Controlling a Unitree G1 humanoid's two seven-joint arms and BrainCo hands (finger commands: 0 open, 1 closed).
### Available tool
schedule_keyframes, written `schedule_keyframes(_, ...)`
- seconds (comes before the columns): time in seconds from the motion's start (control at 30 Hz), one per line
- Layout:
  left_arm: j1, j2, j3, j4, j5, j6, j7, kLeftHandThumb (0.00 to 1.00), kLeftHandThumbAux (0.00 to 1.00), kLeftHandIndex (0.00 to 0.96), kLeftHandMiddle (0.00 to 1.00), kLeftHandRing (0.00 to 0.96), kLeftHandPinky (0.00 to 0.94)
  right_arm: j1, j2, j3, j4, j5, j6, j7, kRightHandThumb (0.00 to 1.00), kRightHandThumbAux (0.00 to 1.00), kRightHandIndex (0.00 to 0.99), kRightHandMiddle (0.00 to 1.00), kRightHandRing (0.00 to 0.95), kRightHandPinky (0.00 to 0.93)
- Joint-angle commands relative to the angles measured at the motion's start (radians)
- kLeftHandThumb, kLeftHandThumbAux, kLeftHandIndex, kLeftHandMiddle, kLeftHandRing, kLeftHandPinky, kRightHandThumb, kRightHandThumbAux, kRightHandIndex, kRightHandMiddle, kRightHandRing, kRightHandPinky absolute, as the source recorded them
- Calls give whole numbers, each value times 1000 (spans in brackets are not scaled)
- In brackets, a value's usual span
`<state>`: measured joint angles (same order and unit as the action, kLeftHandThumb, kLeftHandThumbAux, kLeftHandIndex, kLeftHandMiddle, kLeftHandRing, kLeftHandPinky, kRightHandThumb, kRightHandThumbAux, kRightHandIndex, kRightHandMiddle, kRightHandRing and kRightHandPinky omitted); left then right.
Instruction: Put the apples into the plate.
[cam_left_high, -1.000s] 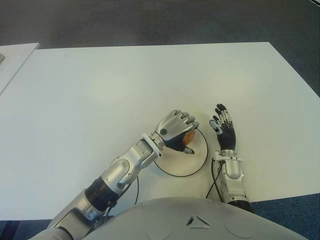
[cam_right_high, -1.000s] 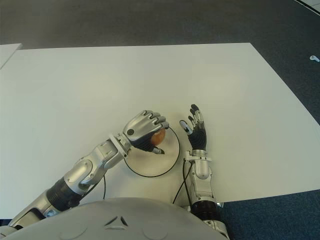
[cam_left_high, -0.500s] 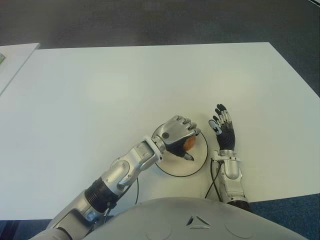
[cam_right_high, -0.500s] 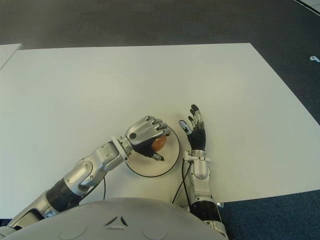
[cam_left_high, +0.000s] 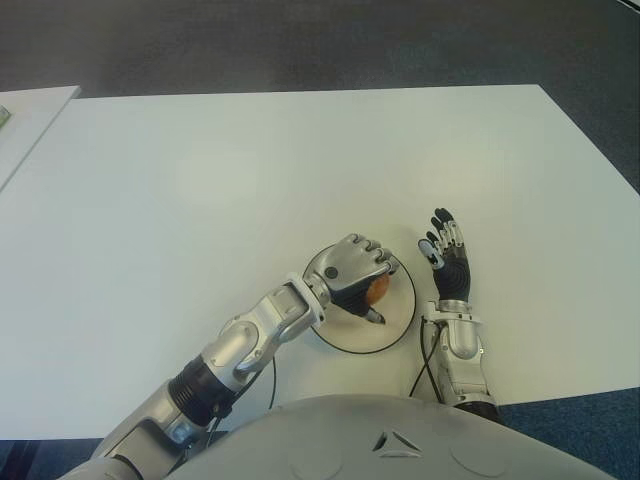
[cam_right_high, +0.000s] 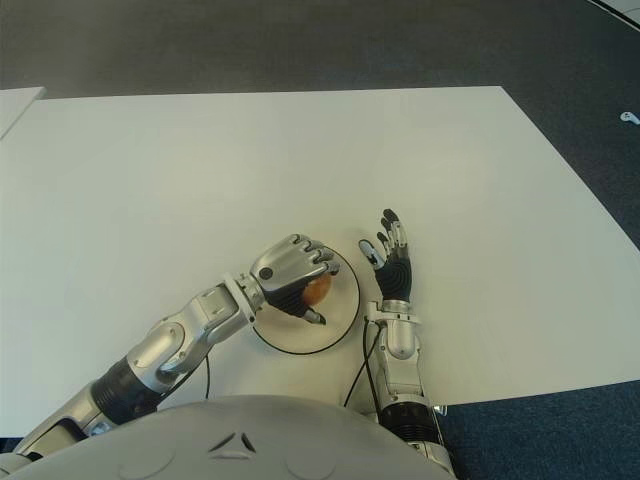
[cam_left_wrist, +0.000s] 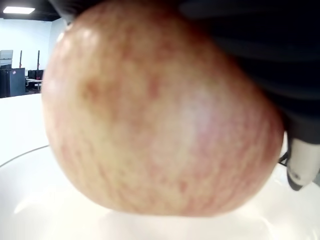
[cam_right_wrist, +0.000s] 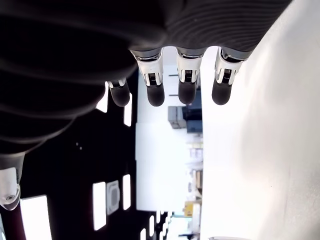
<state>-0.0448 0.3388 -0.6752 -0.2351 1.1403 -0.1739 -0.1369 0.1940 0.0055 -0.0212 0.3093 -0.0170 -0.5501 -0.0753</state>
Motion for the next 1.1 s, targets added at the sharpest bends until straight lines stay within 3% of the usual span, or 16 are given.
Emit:
schedule_keyframes(0.03,2,-5,1,17,23,9,20,852,665,400,524,830,827,99,29,17,97,-10,65,0,61,463,0,0,0,0)
schedule_keyframes(0.43,15,-22,2,25,15,15,55,853,664,403,528,846,834,95,23,17,100,-13,72,1,59,459,0,0,0,0)
schedule_keyframes(0.57,23,-35,17,19,-37,12,47,852,664,404,529,836,834,92,23,15,110,-11,62,3,56,458,0,0,0,0)
schedule_keyframes(0.63,30,-40,29,15,-76,10,40,856,659,420,565,819,805,90,21,16,114,-11,61,6,55,460,0,0,0,0)
schedule_keyframes(0.7,35,-43,38,17,-105,6,46,849,658,433,529,761,722,89,18,17,115,-13,63,10,54,459,0,0,0,0)
schedule_keyframes(0.77,43,-34,48,25,-123,-4,63,761,677,432,641,706,650,88,14,19,116,-18,68,10,52,457,0,0,0,0)
schedule_keyframes(0.8,49,-29,50,38,-126,-11,82,749,680,432,651,694,629,87,11,21,119,-25,67,9,52,458,0,0,0,0)
schedule_keyframes(0.87,54,-24,52,56,-123,-22,110,716,690,428,605,612,536,84,6,23,126,-33,58,7,55,464,0,0,0,0)
schedule_keyframes(0.9,53,-24,51,62,-120,-25,118,586,586,409,555,551,485,83,5,23,128,-35,52,6,57,467,0,0,0,0)
schedule_keyframes(0.97,49,-22,48,67,-114,-31,130,469,495,392,511,496,441,82,5,23,131,-35,42,6,59,470,0,0,0,0)
schedule_keyframes(1.07,41,-16,46,77,-107,-39,144,361,427,325,389,364,330,80,8,22,133,-25,36,11,62,476,0,0,0,0)
schedule_keyframes(1.1,39,-14,45,80,-105,-42,147,319,419,252,308,282,258,80,10,21,131,-19,38,15,66,485,0,0,0,0)
